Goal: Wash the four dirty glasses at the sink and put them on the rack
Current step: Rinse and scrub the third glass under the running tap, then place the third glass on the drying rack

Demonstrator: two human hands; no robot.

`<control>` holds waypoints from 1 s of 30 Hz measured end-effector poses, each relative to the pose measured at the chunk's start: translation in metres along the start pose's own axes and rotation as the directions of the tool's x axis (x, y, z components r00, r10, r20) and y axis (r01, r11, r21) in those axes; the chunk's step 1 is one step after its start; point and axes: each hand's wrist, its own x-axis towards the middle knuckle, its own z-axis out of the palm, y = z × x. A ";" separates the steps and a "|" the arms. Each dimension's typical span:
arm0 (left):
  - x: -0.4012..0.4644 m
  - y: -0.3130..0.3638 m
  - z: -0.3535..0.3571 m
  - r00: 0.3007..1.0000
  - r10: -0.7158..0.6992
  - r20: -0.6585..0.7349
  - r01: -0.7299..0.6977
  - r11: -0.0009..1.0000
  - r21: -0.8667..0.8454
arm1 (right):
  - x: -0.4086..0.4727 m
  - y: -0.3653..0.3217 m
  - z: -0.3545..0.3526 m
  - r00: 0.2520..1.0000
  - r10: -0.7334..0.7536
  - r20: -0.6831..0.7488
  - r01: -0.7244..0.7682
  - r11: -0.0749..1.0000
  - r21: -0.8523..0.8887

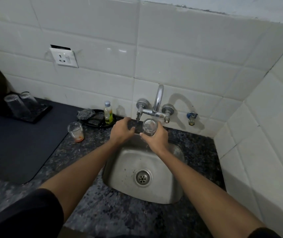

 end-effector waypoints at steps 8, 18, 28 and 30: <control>-0.011 -0.029 -0.027 0.997 -0.046 -0.065 0.046 0.999 0.000 | -0.003 -0.017 0.034 1.000 -0.018 0.022 0.018 1.000 -0.023; -0.026 -0.097 -0.107 0.935 -0.063 -0.349 0.084 0.995 0.048 | -0.001 -0.101 0.122 0.976 -0.187 0.111 0.170 0.975 0.145; -0.019 -0.278 -0.199 0.816 -0.360 -0.452 0.434 0.898 0.070 | 0.039 -0.211 0.326 0.908 -0.263 0.326 0.208 0.959 0.192; -0.009 -0.319 -0.210 0.812 -0.411 -0.414 0.486 0.869 0.091 | 0.052 -0.225 0.370 0.896 -0.245 0.371 0.193 0.966 0.172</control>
